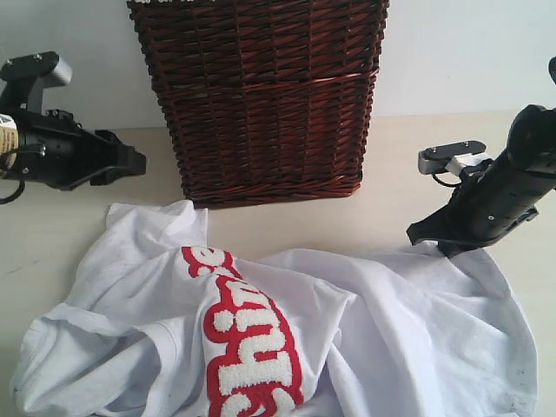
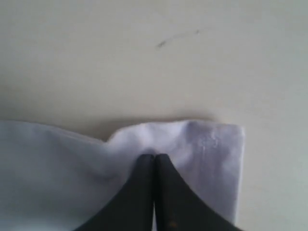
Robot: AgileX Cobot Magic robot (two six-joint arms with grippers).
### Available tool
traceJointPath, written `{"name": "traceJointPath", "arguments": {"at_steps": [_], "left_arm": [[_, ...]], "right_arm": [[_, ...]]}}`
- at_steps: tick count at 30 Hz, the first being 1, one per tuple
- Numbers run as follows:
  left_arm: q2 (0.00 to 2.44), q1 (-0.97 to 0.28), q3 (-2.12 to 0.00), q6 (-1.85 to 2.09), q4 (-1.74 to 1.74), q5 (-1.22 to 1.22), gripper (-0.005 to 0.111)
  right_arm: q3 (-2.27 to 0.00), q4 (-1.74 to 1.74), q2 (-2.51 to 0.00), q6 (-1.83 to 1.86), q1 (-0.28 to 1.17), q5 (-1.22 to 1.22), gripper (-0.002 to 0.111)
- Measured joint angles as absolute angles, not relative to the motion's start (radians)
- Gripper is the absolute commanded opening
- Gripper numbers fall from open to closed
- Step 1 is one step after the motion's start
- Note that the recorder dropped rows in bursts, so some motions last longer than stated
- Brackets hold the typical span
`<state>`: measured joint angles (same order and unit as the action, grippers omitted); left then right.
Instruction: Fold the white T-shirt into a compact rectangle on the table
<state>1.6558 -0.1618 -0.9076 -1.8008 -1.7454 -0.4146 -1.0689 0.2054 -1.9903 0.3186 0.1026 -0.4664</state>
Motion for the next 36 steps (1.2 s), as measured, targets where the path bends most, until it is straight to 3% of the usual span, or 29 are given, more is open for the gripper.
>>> {"name": "traceJointPath", "arguments": {"at_steps": [4,10,15,24,29,36], "left_arm": [[1.697,-0.162,-0.862,-1.823,-1.745,-0.505,0.04],[1.739,-0.162,-0.843,-1.832,-1.748,-0.559,0.0],[1.669,-0.144,-0.871,-1.817,-1.748,-0.531,0.0],[1.525,-0.111,-0.826,-1.57,-1.689,0.224,0.0],[1.591,-0.103,-0.898,-1.005,-1.252,0.578,0.0],[1.702,-0.084,-1.075,0.064,0.0,0.78,0.002]], "right_arm": [[-1.056,0.23,-1.947,0.321,0.106,-0.543,0.0],[-1.056,0.265,-1.84,0.354,0.169,-0.566,0.0],[-1.056,0.269,-1.772,0.365,0.204,-0.554,0.0],[-1.056,0.269,-1.706,0.365,0.208,-0.519,0.0],[-1.056,0.267,-1.704,0.365,0.208,-0.51,0.0],[-1.056,0.232,-1.704,0.344,0.208,-0.542,0.0]]}}
